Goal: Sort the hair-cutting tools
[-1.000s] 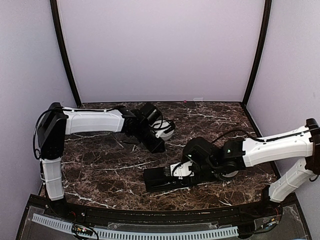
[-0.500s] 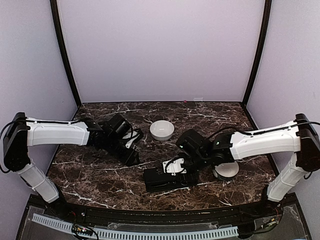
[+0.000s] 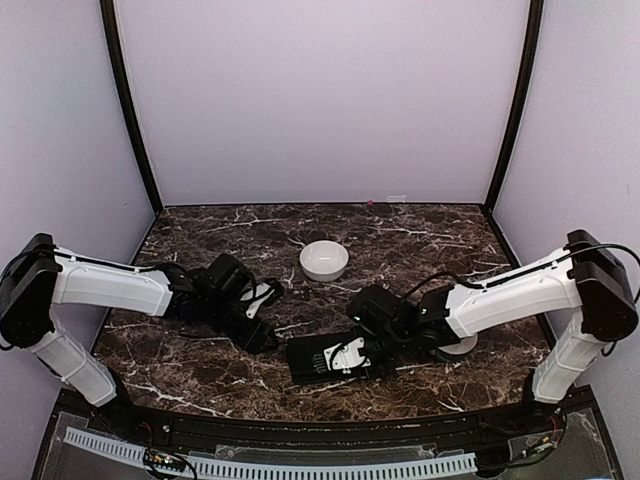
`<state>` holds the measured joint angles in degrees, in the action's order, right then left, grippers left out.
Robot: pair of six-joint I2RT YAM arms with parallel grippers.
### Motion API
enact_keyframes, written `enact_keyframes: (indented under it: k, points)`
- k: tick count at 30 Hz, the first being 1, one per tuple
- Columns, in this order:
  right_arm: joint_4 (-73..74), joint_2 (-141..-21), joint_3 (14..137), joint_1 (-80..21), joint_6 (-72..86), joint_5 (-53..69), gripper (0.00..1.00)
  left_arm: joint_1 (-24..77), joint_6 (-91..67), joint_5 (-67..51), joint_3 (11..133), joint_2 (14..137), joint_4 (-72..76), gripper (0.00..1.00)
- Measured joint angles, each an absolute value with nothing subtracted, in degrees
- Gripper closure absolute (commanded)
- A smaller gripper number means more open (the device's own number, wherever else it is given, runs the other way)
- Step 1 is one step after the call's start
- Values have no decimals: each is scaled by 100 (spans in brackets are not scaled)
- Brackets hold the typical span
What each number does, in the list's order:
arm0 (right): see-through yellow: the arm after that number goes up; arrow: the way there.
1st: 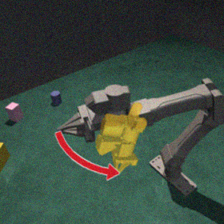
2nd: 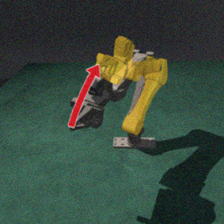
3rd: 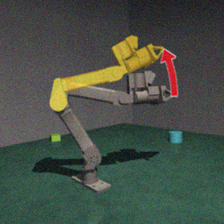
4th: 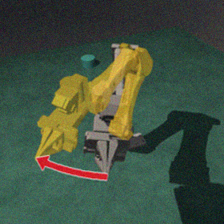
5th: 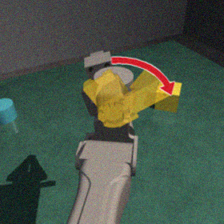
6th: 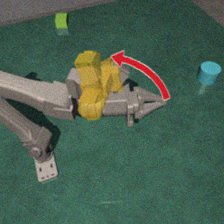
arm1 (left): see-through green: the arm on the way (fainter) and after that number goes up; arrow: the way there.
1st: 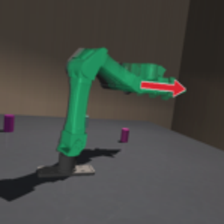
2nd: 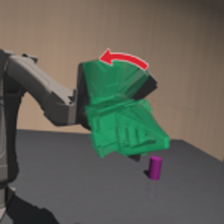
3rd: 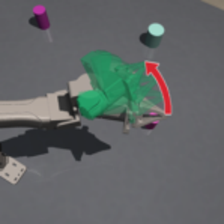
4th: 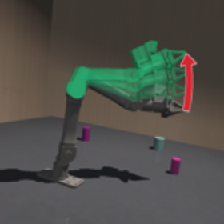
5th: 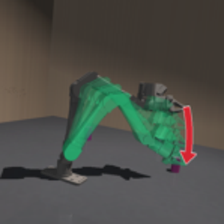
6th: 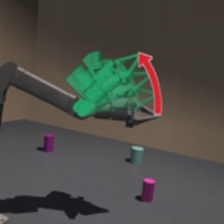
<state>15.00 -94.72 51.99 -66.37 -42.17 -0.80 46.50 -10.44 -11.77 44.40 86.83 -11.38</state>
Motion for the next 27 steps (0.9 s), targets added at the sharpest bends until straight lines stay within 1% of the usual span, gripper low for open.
enact_keyframes:
  k: [2,10,11,15,18,20,23,25,26,27]
  points:
    - [1441,-9467,5155,-6652,-4265,-132,72,4713,-893,-1024,4344,8683,-851,51]
    - [1044,-9341,4790,-6667,-4431,-137,68,4875,-226,-784,4222,8726,-239,58]
    - [1002,-9334,4764,-6667,-4445,-134,67,4919,43,-808,4222,8917,-97,61]
    - [965,-9345,4753,-6665,-4451,-115,67,4958,266,-939,4222,9148,-47,65]
    - [989,-9382,4799,-6665,-4451,-110,66,5017,449,-956,4222,9354,19,71]
    - [1000,-9406,4825,-6665,-4449,-108,66,5048,530,-913,4233,9395,93,73]
    - [1028,-9430,4860,-6665,-4447,-108,66,5070,615,-856,4233,9437,193,73]
    - [1033,-9432,4869,-6665,-4440,-108,66,5081,670,-773,4233,9445,215,69]
    - [1035,-9432,4871,-6665,-4434,-108,66,5089,701,-718,4233,9445,217,69]
    - [1035,-9432,4871,-6665,-4431,-108,66,5094,720,-650,4233,9448,228,72]
